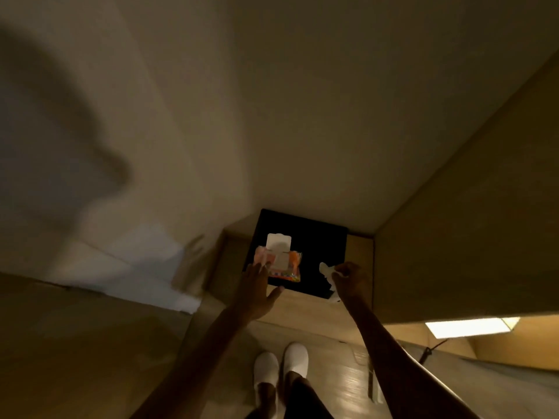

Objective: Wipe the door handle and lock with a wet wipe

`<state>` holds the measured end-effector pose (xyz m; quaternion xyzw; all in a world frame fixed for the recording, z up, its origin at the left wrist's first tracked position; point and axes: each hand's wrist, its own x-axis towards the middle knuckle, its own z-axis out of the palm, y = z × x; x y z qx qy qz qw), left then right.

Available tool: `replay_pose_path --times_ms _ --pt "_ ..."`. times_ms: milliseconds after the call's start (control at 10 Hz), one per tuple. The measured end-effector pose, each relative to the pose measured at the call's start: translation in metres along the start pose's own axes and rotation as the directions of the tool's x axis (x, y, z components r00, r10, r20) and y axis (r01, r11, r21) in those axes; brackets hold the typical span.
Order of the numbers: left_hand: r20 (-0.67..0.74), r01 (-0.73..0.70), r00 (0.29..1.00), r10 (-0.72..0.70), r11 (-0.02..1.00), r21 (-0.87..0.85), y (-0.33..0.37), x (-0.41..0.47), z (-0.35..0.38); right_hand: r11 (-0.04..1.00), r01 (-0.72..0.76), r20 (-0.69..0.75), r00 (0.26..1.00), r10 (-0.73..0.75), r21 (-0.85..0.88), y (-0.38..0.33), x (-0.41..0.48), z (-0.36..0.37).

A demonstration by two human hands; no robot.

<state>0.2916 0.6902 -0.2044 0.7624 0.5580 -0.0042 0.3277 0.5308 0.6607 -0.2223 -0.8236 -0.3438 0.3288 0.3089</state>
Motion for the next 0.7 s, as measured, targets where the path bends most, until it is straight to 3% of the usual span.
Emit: replay_pose_path --times_ms 200,500,700 --pt "-0.021 -0.054 0.998 0.055 0.998 0.045 0.001 0.025 -0.007 0.994 -0.094 0.035 0.995 0.092 0.058 -0.013 0.036 0.014" --pt "-0.023 -0.014 1.000 0.020 0.974 0.225 0.007 0.046 -0.015 0.991 0.011 0.022 1.000 -0.008 -0.134 -0.016 0.054 0.006" --pt "-0.020 0.032 0.999 -0.028 0.958 0.283 0.029 0.032 -0.042 0.868 0.214 0.073 0.976 -0.203 -0.449 -0.025 0.030 -0.009"
